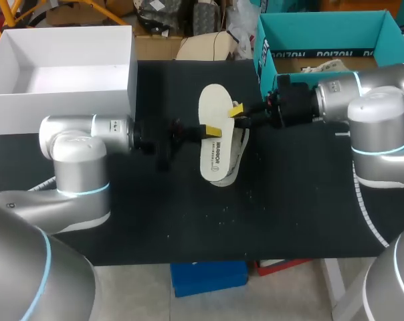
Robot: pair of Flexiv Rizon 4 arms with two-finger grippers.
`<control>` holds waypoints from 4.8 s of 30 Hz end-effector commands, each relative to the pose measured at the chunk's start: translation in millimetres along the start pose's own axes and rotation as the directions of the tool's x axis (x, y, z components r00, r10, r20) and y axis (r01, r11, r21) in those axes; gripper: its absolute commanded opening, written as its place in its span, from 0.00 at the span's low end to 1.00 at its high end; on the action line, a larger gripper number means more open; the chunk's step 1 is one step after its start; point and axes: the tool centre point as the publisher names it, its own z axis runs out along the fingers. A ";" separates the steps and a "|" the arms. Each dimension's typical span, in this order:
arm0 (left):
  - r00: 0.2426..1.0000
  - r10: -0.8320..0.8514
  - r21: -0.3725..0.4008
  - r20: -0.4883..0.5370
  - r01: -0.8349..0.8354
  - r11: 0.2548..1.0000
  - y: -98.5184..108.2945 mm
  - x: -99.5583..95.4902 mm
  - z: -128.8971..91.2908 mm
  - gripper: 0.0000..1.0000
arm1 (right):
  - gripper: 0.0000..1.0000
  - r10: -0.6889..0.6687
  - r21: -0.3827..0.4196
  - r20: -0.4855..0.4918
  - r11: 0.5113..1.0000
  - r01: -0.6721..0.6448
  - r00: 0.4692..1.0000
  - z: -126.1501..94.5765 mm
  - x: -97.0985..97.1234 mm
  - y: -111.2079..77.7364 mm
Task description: Take the shoe out of the shoebox, open the shoe tongue, remove and reinsert the insole, then place the shoe into the shoebox
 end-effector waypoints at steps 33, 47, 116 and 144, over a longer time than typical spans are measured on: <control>0.901 -0.198 0.098 -0.386 0.253 0.962 -79.0 -30.3 -67.7 0.00 | 1.00 -0.291 0.097 0.697 0.944 0.315 0.656 -58.1 15.4 -56.7; 0.784 -0.265 0.182 -0.562 0.430 0.884 -107.6 -32.1 -69.3 0.00 | 1.00 -0.378 0.126 0.762 0.883 0.452 0.526 -67.8 20.4 -76.5; 0.641 -0.291 0.168 -0.710 0.556 0.814 -11.5 96.7 28.2 0.00 | 1.00 -0.378 0.126 0.762 0.883 0.452 0.526 -67.8 20.4 -76.5; 0.624 -0.309 0.166 -0.718 0.584 0.795 -48.2 52.9 3.1 0.00 | 1.00 -0.378 0.126 0.762 0.883 0.452 0.526 -67.8 20.4 -76.5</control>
